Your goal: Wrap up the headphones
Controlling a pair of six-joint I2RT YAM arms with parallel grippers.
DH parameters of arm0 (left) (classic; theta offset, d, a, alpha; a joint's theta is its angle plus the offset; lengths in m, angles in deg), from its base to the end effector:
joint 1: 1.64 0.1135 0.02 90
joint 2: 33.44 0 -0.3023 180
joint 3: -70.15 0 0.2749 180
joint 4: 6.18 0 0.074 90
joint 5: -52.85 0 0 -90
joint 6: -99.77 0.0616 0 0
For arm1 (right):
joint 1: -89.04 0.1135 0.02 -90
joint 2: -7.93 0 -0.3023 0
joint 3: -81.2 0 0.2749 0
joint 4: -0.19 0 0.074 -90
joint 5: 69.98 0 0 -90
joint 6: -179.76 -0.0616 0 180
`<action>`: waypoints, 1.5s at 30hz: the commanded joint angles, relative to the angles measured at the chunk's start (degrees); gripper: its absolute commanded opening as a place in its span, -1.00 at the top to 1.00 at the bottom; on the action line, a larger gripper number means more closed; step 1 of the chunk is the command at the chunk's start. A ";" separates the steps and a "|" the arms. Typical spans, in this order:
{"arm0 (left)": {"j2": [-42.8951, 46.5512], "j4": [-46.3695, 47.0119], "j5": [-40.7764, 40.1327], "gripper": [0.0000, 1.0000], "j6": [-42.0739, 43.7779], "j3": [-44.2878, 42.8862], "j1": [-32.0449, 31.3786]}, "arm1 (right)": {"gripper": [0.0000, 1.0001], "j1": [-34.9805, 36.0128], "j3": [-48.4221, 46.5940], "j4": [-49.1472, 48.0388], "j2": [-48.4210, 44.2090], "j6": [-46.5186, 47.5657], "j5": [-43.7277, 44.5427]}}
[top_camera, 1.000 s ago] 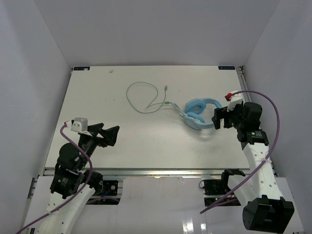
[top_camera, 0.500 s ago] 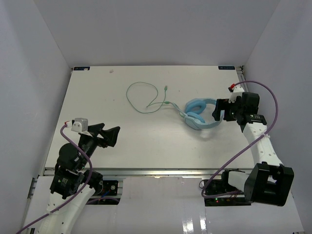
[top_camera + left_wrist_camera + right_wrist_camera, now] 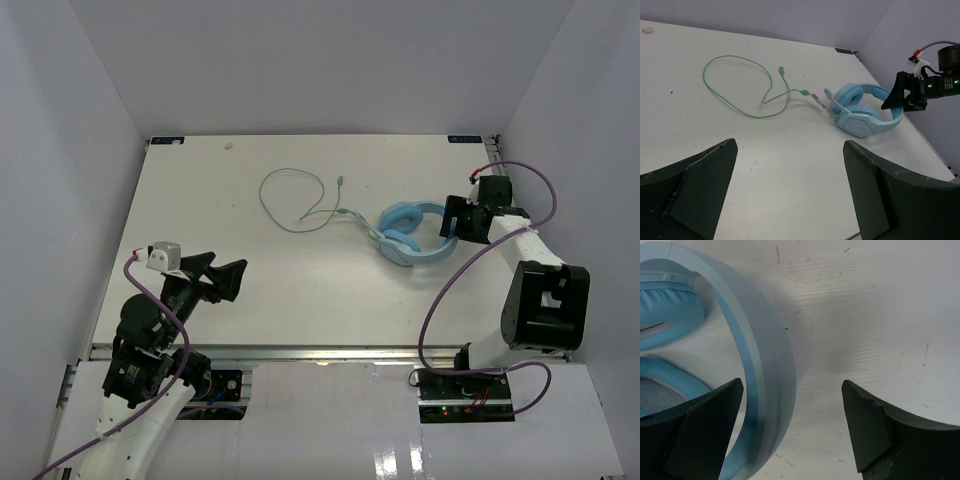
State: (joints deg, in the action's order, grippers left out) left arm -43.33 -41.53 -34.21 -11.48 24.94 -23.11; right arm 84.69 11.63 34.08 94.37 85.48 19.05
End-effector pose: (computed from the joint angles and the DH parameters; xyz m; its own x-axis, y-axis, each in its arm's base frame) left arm 0.0752 -0.0330 0.3243 -0.1502 -0.3299 -0.9320 0.3850 0.8488 -0.3625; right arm 0.3491 -0.0255 0.2304 -0.7653 0.1330 -0.6298 0.1226 0.9906 0.0603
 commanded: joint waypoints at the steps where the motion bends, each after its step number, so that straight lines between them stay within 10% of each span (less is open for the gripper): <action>1: 0.05 0.68 0.49 -0.96 0.44 0.08 0.03 | -0.57 1.53 -3.18 0.67 4.05 1.97 3.05; 10: -4.29 6.61 18.78 -0.96 3.73 2.43 0.03 | 0.84 1.54 -4.31 0.18 1.42 9.22 -4.95; 23: -19.32 21.00 38.78 -0.96 14.55 2.01 -0.34 | 0.85 4.27 -2.16 4.09 -29.09 22.31 -24.83; 34: -30.04 25.88 42.04 -0.96 25.85 -0.90 -6.49 | 0.85 4.27 -20.72 8.63 -30.15 15.95 -31.84; 45: -40.67 38.84 28.42 -0.93 33.68 2.62 -11.31 | 0.85 4.27 -32.78 9.92 -27.69 12.68 -34.89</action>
State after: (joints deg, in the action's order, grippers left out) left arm -80.88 -11.64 1.18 19.42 26.04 -34.15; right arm 89.11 -16.55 45.59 66.34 103.11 -12.95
